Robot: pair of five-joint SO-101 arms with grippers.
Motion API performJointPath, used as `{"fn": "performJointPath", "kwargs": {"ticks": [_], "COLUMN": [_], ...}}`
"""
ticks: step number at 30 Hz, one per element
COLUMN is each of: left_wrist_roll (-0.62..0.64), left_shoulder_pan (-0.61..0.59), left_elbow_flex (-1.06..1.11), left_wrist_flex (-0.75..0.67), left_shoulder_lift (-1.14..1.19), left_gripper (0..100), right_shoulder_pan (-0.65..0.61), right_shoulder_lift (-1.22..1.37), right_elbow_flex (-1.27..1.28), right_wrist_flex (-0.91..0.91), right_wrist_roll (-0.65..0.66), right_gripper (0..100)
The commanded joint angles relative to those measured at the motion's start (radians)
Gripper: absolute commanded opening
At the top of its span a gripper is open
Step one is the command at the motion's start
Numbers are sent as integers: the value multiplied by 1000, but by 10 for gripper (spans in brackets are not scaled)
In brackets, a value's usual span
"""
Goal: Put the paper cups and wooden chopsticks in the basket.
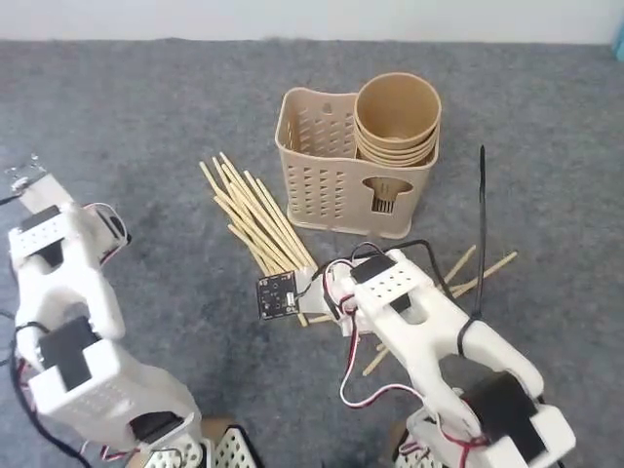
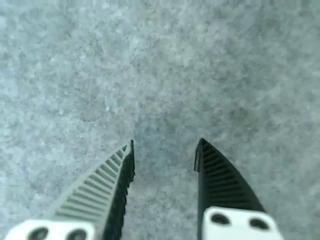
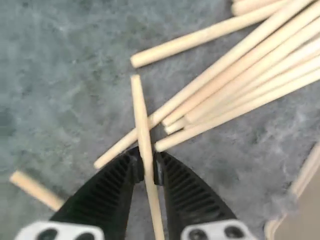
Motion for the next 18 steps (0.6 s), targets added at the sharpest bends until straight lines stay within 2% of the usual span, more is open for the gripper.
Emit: {"fn": "performJointPath", "kwargs": {"ticks": [1, 6, 11, 13, 18], "left_wrist_roll": [6, 6, 5, 2, -9], "left_shoulder_pan": [2, 3, 25, 35, 49], "left_elbow_flex": [-45, -45, -30, -28, -4], "left_wrist_flex": [6, 6, 6, 6, 5], "left_shoulder_lift": [-6, -6, -8, -8, -31], "left_gripper": [185, 185, 185, 184, 184], "right_shoulder_pan": [-1, -1, -1, -1, -1], "right_shoulder_lift": [-208, -535, -829, -912, -1001], "right_elbow_flex": [-49, -49, -49, -49, -49], "right_wrist_flex": [64, 113, 28, -44, -208], "right_wrist_roll": [14, 12, -2, -84, -388], "right_gripper": [8, 8, 8, 8, 8]}}
